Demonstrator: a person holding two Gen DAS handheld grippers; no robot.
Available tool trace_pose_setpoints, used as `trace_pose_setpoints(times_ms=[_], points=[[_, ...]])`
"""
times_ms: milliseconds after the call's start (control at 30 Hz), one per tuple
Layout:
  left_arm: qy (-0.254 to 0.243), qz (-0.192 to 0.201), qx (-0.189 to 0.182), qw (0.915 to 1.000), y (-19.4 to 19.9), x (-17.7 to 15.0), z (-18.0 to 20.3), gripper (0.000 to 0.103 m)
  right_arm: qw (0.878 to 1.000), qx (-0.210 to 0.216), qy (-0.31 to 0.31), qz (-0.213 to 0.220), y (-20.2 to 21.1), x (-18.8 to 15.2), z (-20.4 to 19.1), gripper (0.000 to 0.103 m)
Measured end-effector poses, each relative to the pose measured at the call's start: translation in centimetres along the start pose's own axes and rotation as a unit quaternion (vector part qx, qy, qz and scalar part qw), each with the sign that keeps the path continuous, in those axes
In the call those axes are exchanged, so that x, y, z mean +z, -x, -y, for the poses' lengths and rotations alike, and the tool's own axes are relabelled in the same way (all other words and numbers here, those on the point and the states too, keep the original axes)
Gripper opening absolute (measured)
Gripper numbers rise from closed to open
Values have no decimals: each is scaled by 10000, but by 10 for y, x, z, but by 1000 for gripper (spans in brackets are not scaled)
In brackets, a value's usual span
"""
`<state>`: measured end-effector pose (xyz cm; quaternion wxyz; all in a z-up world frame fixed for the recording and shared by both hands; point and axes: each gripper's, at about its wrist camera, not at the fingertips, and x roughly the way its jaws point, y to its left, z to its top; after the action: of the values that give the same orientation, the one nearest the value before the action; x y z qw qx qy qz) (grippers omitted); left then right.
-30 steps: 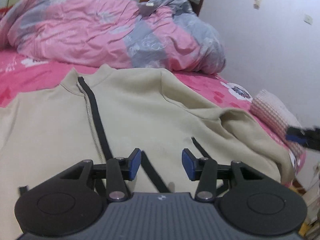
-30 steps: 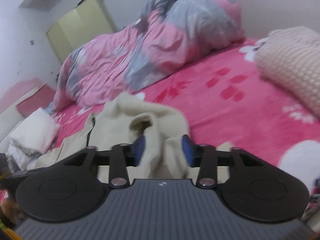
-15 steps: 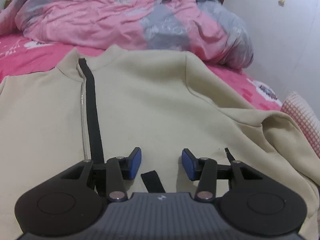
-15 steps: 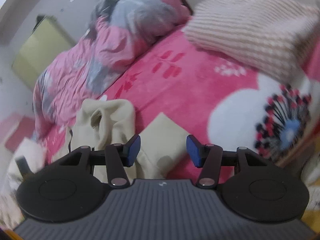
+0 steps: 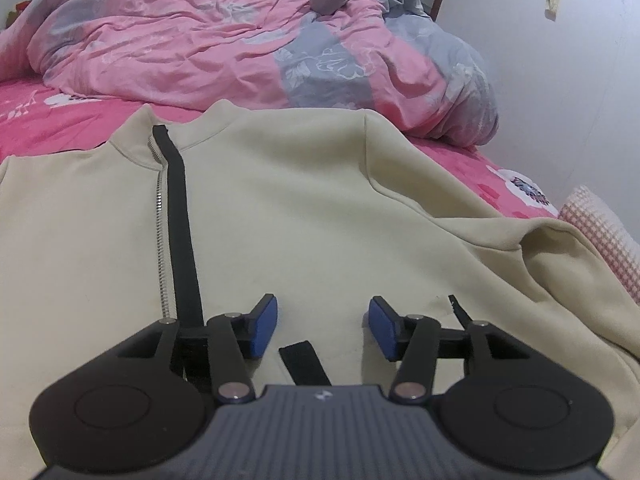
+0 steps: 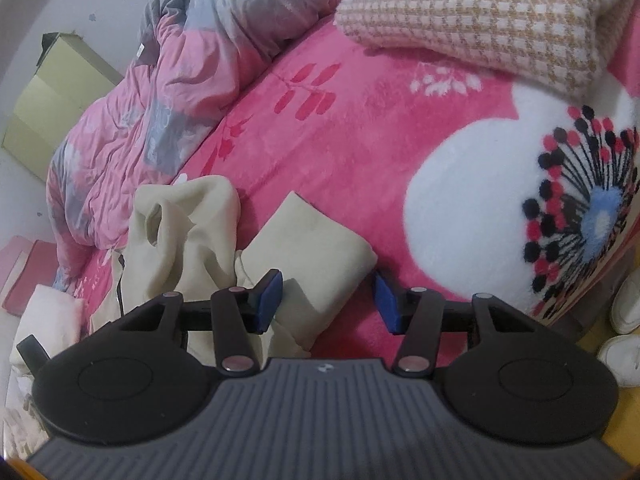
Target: Fold clothes
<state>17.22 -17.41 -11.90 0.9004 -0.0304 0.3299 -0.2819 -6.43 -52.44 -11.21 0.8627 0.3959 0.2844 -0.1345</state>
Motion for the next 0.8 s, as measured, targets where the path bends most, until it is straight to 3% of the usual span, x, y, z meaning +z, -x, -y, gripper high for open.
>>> trace_pose_setpoints(times_ms=[200, 267, 333, 367, 500, 633, 800], points=[[-15, 30, -12, 10000, -1, -1, 0, 53, 9999, 53, -85, 36, -2, 0, -2, 42], [-2, 37, -25, 10000, -1, -2, -1, 53, 9999, 43, -85, 45, -3, 1, -2, 36], [12, 44, -38, 10000, -1, -2, -1, 53, 10000, 41, -27, 72, -4, 1, -4, 14], [19, 48, -44, 10000, -1, -2, -1, 53, 9999, 72, 26, 105, -3, 1, -6, 9], [57, 74, -77, 9999, 0, -2, -3, 53, 9983, 52, 435, 379, 2, 11, -24, 6], [88, 102, -104, 9999, 0, -3, -3, 53, 9917, 69, 996, 815, 8, 47, -57, 6], [90, 114, -107, 9998, 0, -4, -4, 53, 9677, -232, 1855, 1689, 10, 117, -103, 6]])
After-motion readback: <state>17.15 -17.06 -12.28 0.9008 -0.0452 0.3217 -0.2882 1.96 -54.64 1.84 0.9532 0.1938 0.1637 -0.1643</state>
